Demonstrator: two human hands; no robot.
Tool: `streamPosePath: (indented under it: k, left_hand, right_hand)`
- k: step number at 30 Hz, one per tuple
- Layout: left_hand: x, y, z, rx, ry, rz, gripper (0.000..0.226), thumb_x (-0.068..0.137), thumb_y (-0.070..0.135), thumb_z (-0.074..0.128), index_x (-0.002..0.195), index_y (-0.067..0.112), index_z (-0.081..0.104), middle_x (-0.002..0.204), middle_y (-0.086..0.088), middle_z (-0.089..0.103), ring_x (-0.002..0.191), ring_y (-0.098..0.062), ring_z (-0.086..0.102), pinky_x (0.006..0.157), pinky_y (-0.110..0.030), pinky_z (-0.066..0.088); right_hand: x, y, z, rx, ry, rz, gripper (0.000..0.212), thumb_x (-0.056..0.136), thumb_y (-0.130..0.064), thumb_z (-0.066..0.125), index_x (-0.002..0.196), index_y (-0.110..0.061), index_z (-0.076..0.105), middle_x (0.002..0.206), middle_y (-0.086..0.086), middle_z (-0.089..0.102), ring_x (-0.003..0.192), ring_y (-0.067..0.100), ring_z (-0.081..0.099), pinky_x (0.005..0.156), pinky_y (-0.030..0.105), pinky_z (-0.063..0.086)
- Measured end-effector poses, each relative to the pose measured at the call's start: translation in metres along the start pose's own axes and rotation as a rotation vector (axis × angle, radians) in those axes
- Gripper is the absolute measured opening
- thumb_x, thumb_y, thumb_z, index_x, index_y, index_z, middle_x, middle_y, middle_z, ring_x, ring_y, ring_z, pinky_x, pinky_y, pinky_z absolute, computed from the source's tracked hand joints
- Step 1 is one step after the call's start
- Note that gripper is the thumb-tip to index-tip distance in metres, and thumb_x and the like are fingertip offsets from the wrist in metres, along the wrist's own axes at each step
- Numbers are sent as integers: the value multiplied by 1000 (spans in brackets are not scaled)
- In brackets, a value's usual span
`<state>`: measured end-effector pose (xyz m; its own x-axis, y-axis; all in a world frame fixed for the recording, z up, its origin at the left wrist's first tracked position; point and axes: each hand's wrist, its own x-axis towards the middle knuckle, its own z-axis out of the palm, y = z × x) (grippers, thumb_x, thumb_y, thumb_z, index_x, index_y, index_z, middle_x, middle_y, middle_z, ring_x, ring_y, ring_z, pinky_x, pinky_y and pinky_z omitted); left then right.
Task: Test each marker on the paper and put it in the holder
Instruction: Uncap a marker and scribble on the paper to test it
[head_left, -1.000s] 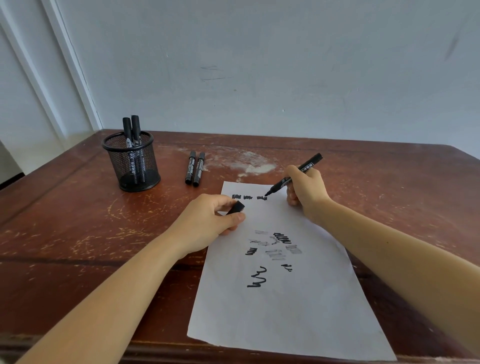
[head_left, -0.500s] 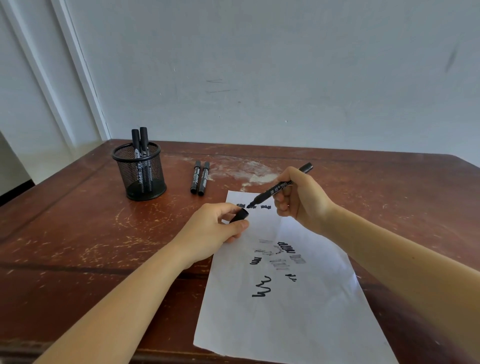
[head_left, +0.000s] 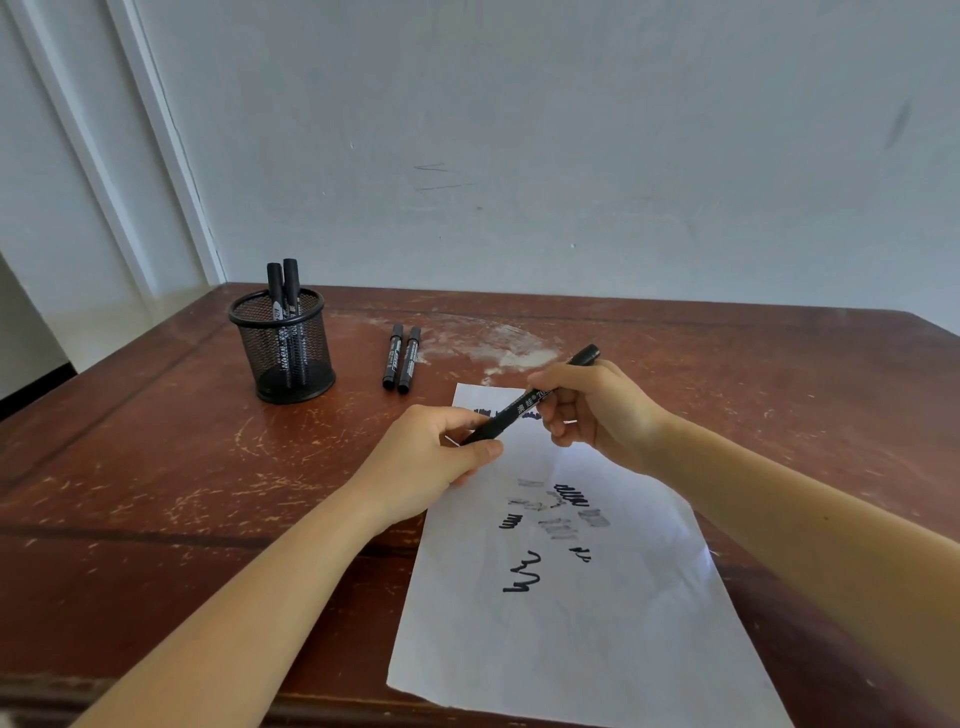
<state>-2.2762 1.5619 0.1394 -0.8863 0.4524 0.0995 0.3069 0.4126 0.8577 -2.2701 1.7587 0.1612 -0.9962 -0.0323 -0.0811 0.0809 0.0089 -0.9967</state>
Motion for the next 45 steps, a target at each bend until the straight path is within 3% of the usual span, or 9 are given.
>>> streamPosePath:
  k: [7,14,19,23,27,31,36,40,45]
  left_hand:
    - [-1,4,2,-59,96,14,26,80,18,72,105,13,71,80,-7,73,61,-6,65,59,-16,55]
    - [-5,8,2,19,177,65,24,81,19,71,104,14,72,73,-3,73,62,-12,67,59,-20,57]
    - [-7,8,-1,13,178,56,26,83,18,69,108,12,70,71,6,71,57,-4,65,55,-13,53]
    - [-8,7,-2,-43,158,6,25,84,16,68,108,9,70,71,3,70,53,-2,63,52,-10,48]
    - [-7,6,-3,-78,140,-46,23,85,16,67,106,9,71,68,1,70,52,-3,62,52,-13,49]
    - [-6,7,-5,-163,124,-88,18,85,15,67,99,7,73,64,-1,69,51,-6,59,53,-16,47]
    - [-7,17,-9,-299,113,-109,14,83,21,68,88,10,76,63,0,67,55,-9,58,56,-19,49]
    - [-1,23,-25,-318,145,-126,23,85,29,66,78,8,73,62,1,61,58,-13,53,62,-28,50]
    - [3,21,-48,-313,274,-140,20,82,26,69,81,6,74,64,-2,61,57,-12,54,66,-32,53]
  right_hand:
    - [-1,0,-7,67,-60,65,33,86,-13,65,54,-17,71,58,6,52,48,15,44,47,23,40]
    - [-3,0,-6,163,-99,110,29,87,-12,64,59,-13,70,59,6,55,48,14,48,47,21,46]
    - [-2,0,0,159,-114,104,33,89,-12,62,57,-14,73,57,5,55,48,14,49,49,22,47]
    - [-2,-3,2,131,-121,110,19,88,-12,63,69,-6,65,56,6,57,49,16,51,49,23,48]
    - [-2,-6,4,83,-139,105,12,88,-12,64,84,-1,63,57,6,59,50,17,53,51,24,49]
    - [-2,-11,4,59,-150,82,21,88,-11,63,68,-6,67,57,7,60,49,18,54,50,24,49]
    - [-6,-14,-2,72,-179,59,12,73,-20,71,76,-8,69,61,5,61,55,16,52,52,22,47]
    - [0,-25,-12,105,-108,-40,6,72,-6,73,77,-9,72,75,7,68,64,15,60,54,20,50]
    - [6,-38,-2,-536,-182,-211,14,76,-11,78,89,-9,78,77,-1,76,71,10,69,68,17,53]
